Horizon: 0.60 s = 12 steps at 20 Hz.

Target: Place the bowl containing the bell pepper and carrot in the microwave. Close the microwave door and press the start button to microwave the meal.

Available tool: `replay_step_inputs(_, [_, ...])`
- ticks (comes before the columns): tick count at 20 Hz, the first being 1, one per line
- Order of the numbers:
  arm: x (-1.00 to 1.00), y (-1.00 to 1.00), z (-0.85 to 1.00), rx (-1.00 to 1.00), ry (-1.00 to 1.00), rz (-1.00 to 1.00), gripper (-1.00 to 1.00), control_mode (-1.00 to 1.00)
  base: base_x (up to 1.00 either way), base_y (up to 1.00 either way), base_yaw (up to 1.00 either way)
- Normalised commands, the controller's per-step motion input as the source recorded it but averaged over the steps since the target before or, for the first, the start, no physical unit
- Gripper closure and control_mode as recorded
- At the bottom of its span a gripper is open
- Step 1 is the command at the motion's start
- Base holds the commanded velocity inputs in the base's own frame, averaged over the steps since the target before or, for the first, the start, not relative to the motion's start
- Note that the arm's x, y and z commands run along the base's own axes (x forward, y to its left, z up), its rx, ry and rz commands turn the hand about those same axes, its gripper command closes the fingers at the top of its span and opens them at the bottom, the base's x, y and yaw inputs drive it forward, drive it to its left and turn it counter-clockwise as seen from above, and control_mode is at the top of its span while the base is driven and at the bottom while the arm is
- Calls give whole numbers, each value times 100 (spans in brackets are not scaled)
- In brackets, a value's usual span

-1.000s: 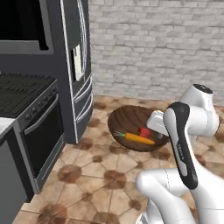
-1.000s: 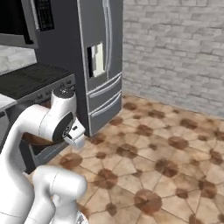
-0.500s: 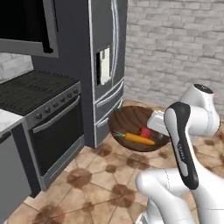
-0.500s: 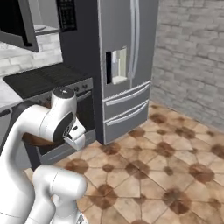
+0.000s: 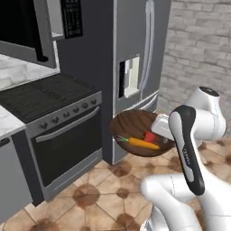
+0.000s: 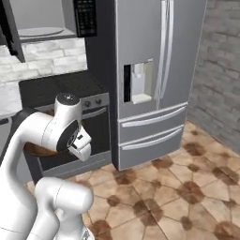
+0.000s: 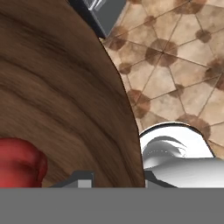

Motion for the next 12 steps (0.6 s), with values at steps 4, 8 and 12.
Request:
replay_step_inputs(4, [0,0,0,0,0,0,100,100,63,-78,44])
replay_step_inputs(8, [0,0,0,0,0,0,100,100,65,-58,41])
replay_step_inputs(12, [0,0,0,0,0,0,100,100,65,-39,39])
